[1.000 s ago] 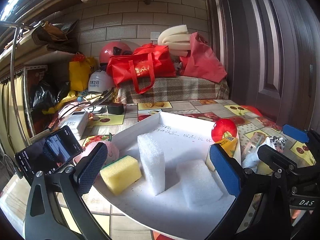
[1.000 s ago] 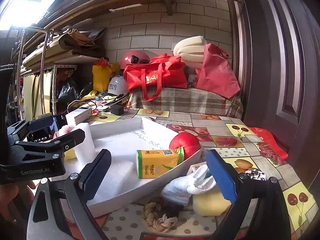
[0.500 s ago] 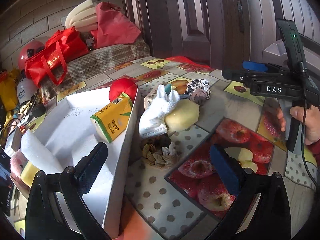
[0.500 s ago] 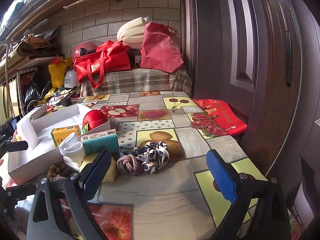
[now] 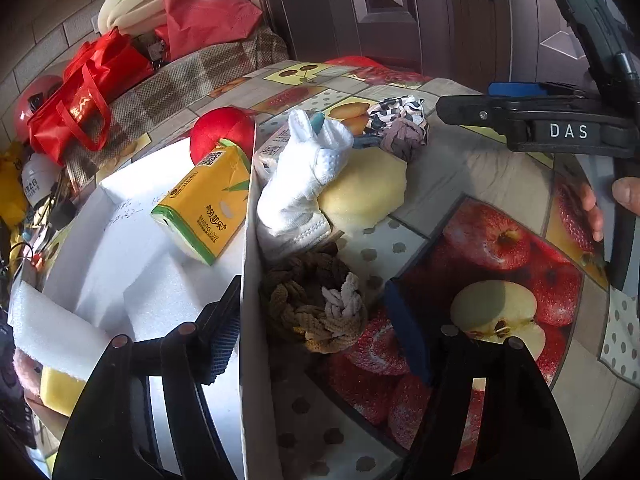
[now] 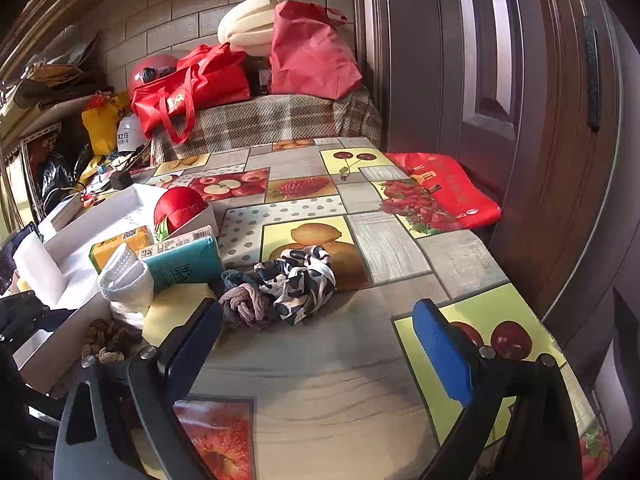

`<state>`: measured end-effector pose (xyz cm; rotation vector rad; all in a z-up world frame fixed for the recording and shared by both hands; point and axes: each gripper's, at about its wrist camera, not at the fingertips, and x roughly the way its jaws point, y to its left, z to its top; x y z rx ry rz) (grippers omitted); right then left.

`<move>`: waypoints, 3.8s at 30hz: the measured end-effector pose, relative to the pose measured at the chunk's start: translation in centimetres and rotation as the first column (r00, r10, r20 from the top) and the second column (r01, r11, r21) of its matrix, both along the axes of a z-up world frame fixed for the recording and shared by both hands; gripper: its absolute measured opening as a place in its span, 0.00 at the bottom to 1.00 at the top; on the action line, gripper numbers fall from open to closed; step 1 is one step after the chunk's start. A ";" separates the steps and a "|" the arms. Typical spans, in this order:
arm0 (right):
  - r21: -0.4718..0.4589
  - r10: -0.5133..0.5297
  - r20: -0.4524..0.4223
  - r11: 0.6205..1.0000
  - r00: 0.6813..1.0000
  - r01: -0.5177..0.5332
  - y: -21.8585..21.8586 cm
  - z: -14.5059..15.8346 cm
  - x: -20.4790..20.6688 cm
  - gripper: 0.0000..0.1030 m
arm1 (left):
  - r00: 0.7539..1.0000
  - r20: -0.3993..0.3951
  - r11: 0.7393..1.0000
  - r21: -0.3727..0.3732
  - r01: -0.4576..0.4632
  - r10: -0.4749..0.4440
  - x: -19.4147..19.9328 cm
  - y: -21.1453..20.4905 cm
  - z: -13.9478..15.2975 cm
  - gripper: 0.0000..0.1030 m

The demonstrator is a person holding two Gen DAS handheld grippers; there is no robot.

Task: Organize soft objects
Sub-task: 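Move the left tool toward the brown rope knot toy while the right tool approaches the yellow round sponge, then grasp the rope knot toy with the left tool while the right tool grasps the yellow round sponge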

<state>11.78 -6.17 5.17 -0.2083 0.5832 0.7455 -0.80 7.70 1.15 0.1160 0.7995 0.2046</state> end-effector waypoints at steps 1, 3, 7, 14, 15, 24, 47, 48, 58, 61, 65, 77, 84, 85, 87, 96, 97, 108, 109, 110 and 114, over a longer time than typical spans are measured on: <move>-0.013 0.002 -0.039 1.000 0.999 -0.002 0.2 -0.4 0.6 0.94 | 1.000 0.009 1.000 0.009 0.005 -0.005 -0.2 -0.2 0.1 0.63; -0.011 0.009 -0.090 1.000 0.996 -0.010 0.1 -0.8 1.2 0.94 | 0.999 0.040 1.000 0.023 -0.006 0.005 -0.7 -0.2 0.5 0.63; 0.022 0.013 -0.108 1.000 0.994 -0.011 -0.8 -0.9 1.0 0.94 | 0.996 0.077 0.998 -0.039 -0.046 0.049 -1.3 1.5 1.0 0.64; 0.066 0.002 -0.149 0.998 0.989 0.008 -1.6 -0.9 1.7 0.94 | 0.972 0.073 0.972 -0.096 -0.214 0.222 -2.3 5.8 0.9 0.68; 0.071 0.003 -0.150 0.997 0.989 0.008 -1.7 -0.8 1.7 0.94 | 0.968 0.086 0.969 -0.096 -0.228 0.236 -2.7 6.0 1.0 0.68; 0.074 0.033 -0.095 0.997 0.995 -0.026 -1.4 -0.3 0.7 0.94 | 0.986 0.147 0.989 -0.109 0.099 -0.082 -4.5 -0.9 2.0 0.68; 0.091 0.288 -0.045 0.955 0.957 -0.283 0.4 0.1 -1.8 0.94 | 0.999 0.017 0.990 -0.134 0.035 -0.033 -1.2 0.2 0.3 0.68; 0.056 0.321 -0.034 0.946 0.946 -0.319 1.1 0.0 -2.4 0.94 | 0.999 0.018 0.990 -0.136 0.035 -0.033 -1.2 0.2 0.3 0.68; -0.124 0.429 -0.134 0.887 0.893 -0.445 6.6 -2.4 -3.4 0.93 | 0.999 0.000 0.991 -0.122 0.048 -0.048 -1.1 -0.3 0.1 0.63; -0.101 0.415 -0.178 0.894 0.892 -0.436 7.6 -2.7 -2.4 0.93 | 0.998 -0.003 0.990 -0.129 0.064 -0.065 -1.0 -0.5 0.0 0.62; -0.127 0.398 -0.231 0.893 0.888 -0.433 9.0 -3.5 -1.8 0.85 | 0.997 -0.014 0.989 -0.124 0.077 -0.079 -0.8 -0.8 -0.1 0.59; -0.026 0.419 -0.029 0.907 0.907 -0.420 5.3 -0.8 -4.7 0.48 | 0.994 0.058 0.983 -0.149 0.103 -0.095 -1.8 -0.6 0.8 0.19; 0.119 0.302 0.074 0.944 0.951 -0.309 0.6 0.8 -5.1 0.48 | 0.977 0.171 0.987 -0.079 0.141 -0.126 -3.6 -1.8 2.3 0.12; 0.132 0.293 0.073 0.945 0.953 -0.300 0.2 0.9 -5.1 0.48 | 0.977 0.170 0.987 -0.075 0.141 -0.127 -3.6 -1.9 2.3 0.12; 0.149 0.285 0.066 0.945 0.956 -0.292 -0.1 1.0 -5.0 0.48 | 0.980 0.155 0.987 -0.076 0.140 -0.127 -3.4 -1.9 2.1 0.13; 0.182 0.273 0.048 0.944 0.961 -0.277 -0.5 0.9 -4.6 0.48 | 0.985 0.049 0.986 0.005 0.165 -0.165 -2.4 -4.2 0.8 0.85; 0.185 0.272 0.047 0.943 0.961 -0.276 -0.6 0.9 -4.6 0.48 | 0.985 0.027 0.986 0.018 0.168 -0.169 -2.1 -4.4 0.5 0.85; 0.208 0.255 0.067 0.942 0.965 -0.263 -1.2 1.1 -4.8 0.48 | 0.983 0.051 0.984 0.042 0.173 -0.175 -2.7 -4.8 0.6 0.31; 0.214 0.243 0.083 0.943 0.966 -0.256 -1.4 1.2 -5.0 0.48 | 0.981 0.092 0.984 0.056 0.168 -0.173 -3.4 -4.9 1.1 0.31; 0.222 0.229 0.108 0.943 0.967 -0.248 -1.8 1.3 -5.4 0.48 | 0.975 0.141 0.985 0.062 0.163 -0.170 -4.2 -4.8 1.7 0.31; 0.233 0.196 0.187 0.943 0.963 -0.237 -2.4 1.8 -7.2 0.48 | 0.935 0.343 0.996 0.036 0.079 -0.087 -7.5 -3.0 3.7 0.31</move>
